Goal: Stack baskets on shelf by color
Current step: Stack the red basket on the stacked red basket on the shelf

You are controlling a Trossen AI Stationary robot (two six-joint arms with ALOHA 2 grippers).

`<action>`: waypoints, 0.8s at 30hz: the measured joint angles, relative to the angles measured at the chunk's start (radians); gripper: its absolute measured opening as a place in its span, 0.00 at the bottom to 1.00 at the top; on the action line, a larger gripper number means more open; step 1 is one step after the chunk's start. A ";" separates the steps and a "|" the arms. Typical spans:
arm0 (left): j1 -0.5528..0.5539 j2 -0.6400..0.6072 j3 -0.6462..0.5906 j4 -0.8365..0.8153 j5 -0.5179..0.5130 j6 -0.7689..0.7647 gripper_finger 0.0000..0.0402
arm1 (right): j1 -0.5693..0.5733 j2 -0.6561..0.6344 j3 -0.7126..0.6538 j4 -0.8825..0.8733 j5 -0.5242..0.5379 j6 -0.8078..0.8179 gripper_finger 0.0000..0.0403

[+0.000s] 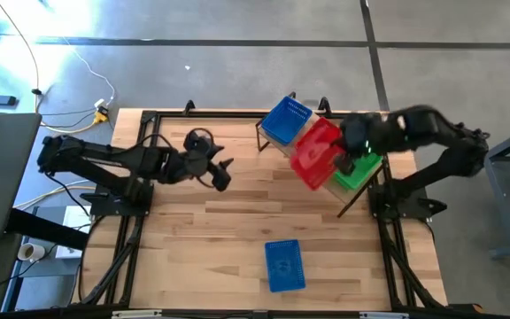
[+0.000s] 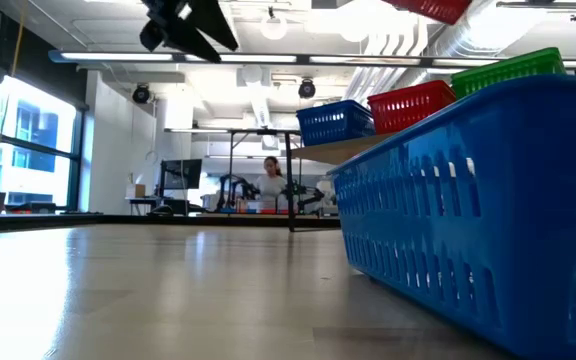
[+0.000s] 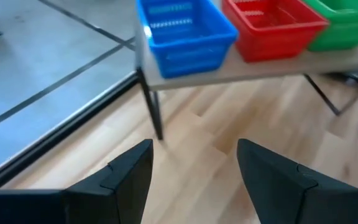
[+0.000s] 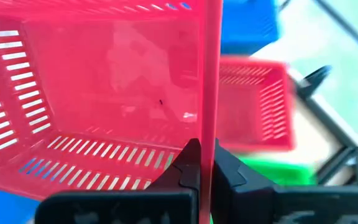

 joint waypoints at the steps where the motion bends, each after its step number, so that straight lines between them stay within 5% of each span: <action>1: 0.019 0.000 0.000 0.005 0.005 0.003 0.55 | -0.040 0.000 0.019 0.000 0.000 -0.036 0.00; 9: 0.135 0.000 0.000 0.066 0.092 0.095 0.55 | -0.351 0.001 0.120 0.021 -0.063 -0.306 0.00; 18: 0.210 0.000 0.000 0.074 0.157 0.162 0.55 | -0.662 0.024 0.117 0.021 -0.302 -0.537 0.00; 24: 0.230 0.000 0.000 0.072 0.162 0.195 0.55 | -0.773 0.086 0.117 0.001 -0.481 -0.591 0.00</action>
